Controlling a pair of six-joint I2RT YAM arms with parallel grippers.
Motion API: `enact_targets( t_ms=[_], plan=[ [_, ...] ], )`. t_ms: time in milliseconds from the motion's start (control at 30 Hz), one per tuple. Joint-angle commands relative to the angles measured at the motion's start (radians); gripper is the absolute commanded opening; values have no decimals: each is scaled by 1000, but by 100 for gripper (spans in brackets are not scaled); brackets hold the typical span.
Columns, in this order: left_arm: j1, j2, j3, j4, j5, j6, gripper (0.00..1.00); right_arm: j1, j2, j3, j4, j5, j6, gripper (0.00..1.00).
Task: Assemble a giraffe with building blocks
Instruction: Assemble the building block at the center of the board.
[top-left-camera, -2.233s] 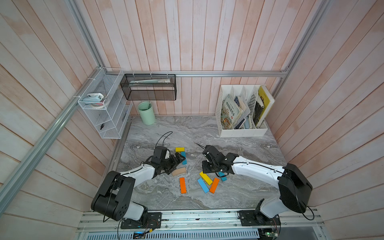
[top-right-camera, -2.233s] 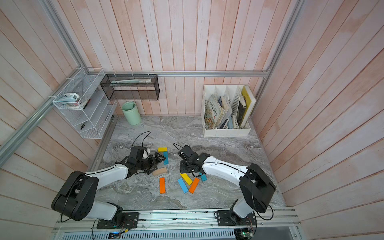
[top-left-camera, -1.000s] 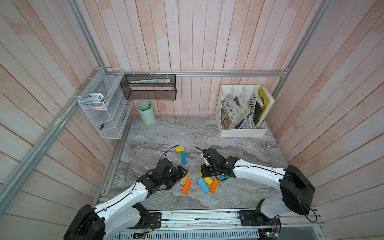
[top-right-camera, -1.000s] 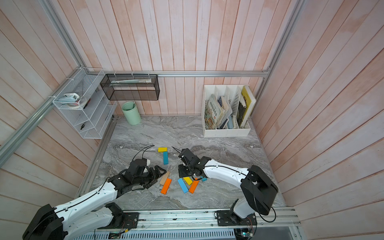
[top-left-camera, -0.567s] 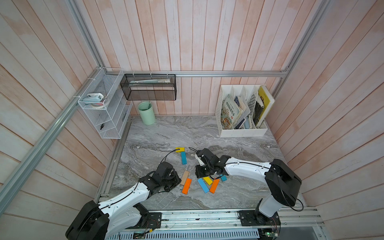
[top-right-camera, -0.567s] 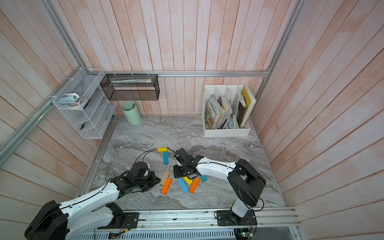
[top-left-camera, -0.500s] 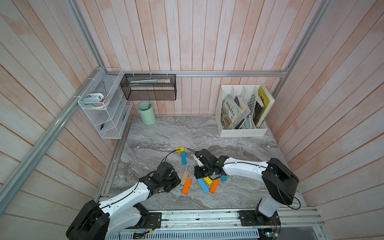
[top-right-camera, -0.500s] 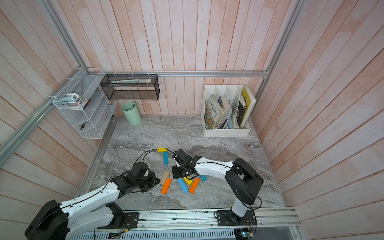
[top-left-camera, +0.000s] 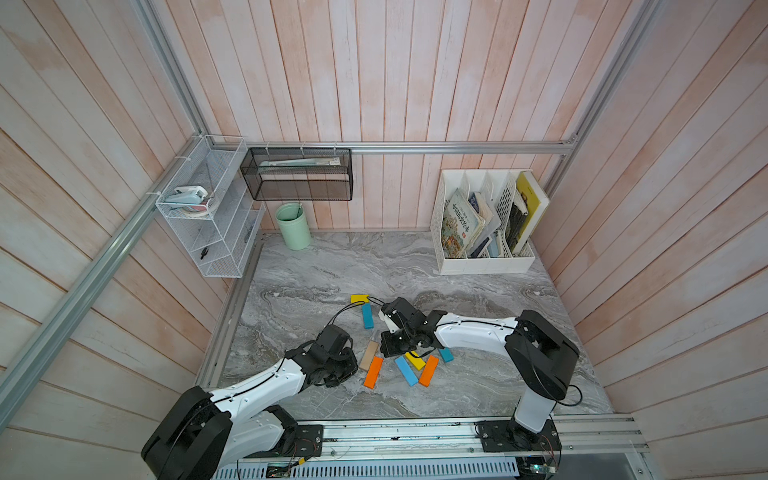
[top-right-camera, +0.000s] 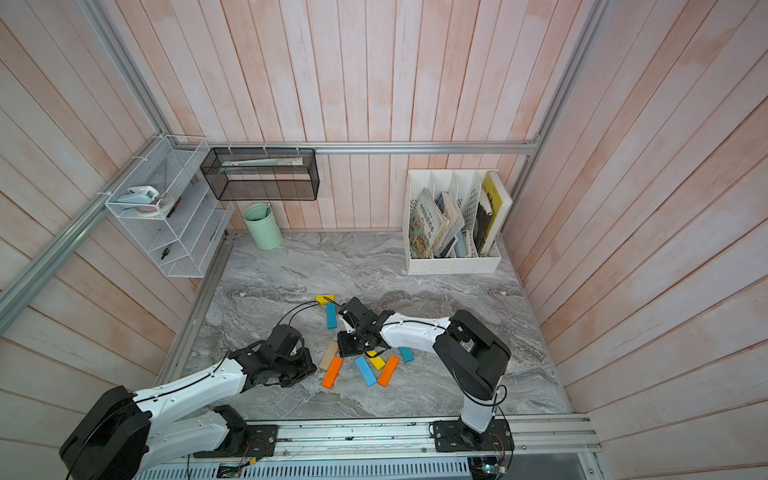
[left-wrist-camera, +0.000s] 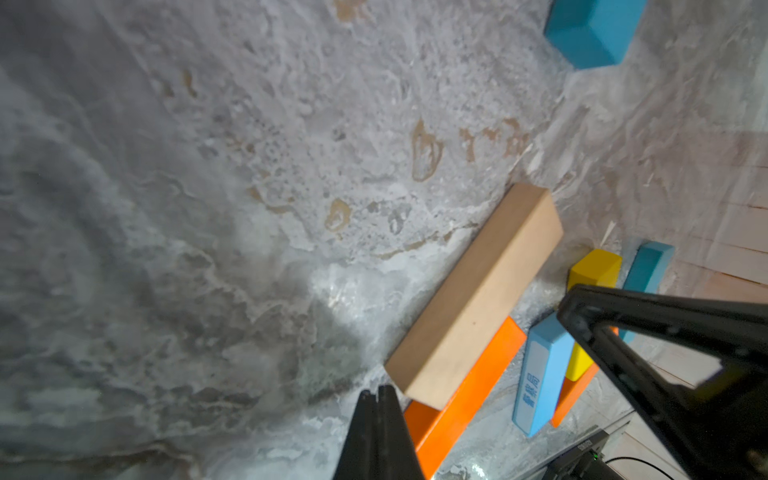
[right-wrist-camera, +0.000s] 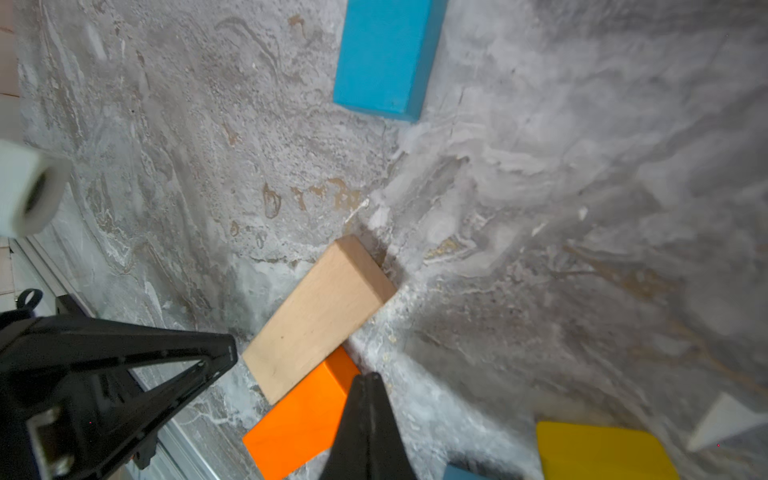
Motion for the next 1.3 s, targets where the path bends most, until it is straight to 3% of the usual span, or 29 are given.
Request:
enact_targets(
  t_ms=[0,967,1267],
  plan=[
    [-3,0,-13,39,12,9,0,2,31,29,9,-3,-12,0],
    [-35,82,0,88,26,-10,0,-14,78,36,35,-15,-24,0],
    [-21,44,15,-60,-105,-40,0,-34,72,60,27,37,-49,0]
  ],
)
